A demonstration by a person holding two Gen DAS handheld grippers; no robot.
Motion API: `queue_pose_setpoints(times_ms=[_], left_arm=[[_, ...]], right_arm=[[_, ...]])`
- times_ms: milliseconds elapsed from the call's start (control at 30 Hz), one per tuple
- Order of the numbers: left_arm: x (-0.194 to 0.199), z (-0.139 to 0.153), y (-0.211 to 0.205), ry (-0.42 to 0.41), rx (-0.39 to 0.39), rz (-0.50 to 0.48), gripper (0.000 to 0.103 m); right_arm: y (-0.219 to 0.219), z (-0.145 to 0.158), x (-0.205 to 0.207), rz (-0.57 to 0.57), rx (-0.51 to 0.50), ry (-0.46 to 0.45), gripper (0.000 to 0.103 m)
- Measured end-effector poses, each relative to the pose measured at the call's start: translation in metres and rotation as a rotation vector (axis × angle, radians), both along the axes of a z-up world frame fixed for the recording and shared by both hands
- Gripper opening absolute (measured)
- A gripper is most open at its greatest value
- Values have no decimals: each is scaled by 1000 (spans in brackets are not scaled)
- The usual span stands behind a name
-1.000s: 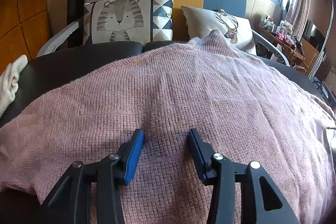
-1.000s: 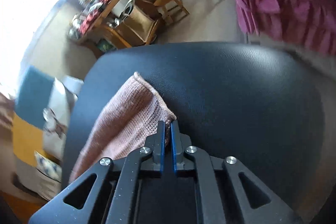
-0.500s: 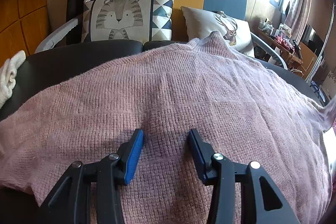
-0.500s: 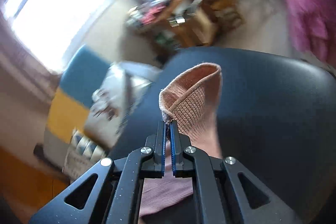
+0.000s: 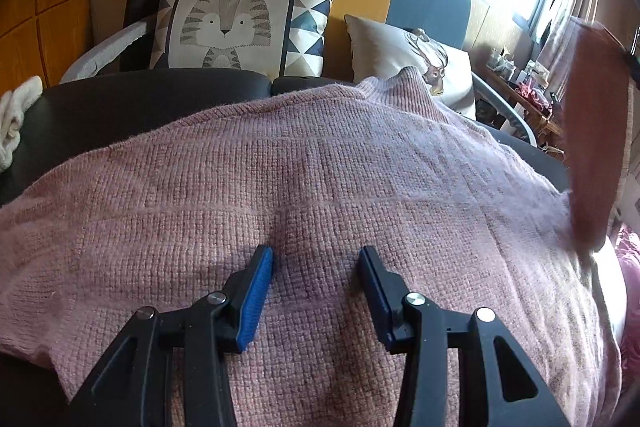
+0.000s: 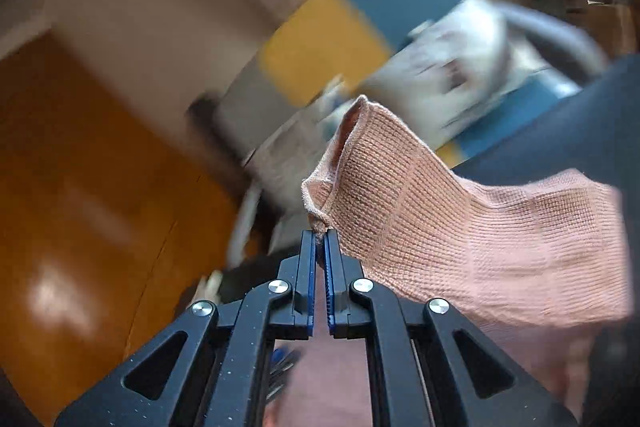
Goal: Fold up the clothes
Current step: 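Grasp the sleeve cuff with the right tool and lift it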
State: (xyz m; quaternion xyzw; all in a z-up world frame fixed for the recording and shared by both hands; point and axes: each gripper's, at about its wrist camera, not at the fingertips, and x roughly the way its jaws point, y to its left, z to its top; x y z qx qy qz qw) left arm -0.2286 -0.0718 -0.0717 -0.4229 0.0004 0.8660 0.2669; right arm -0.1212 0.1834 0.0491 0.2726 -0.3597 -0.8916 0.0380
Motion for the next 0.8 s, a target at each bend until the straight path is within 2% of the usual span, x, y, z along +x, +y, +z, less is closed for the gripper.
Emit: queue_pose_setpoints(times_ms=[67,167,267,333,533,667,733,800], left_arm=[[0,0,-1,-6,12,0,45],[-2,0,-5,-17,36,1,45],[-2,-1,-6,-21,47,1,45],[-2,-2,-6,-23,53,1,45],[-5,-3,-13,-46,99,3,45],[-4,0,-13,-56,94,9,45],[-4,3,-14,-70,103,12,45],[-3,9,-21,-82,158,31,45]], right_arm=[[-44,-21,-27,92,53,-36,4],[-88,-79,-55,163,91,-153,4],[-111,-140,-65,203,41,-259,4],[-120,-159,-59,210,0,-273,4],[-125,-170,-48,243,-37,-237,6],[-119,-166,-38,273,-85,-233,10],[-110,-159,-22,267,-51,-220,10],[-97,-151,-2,231,24,-219,10]])
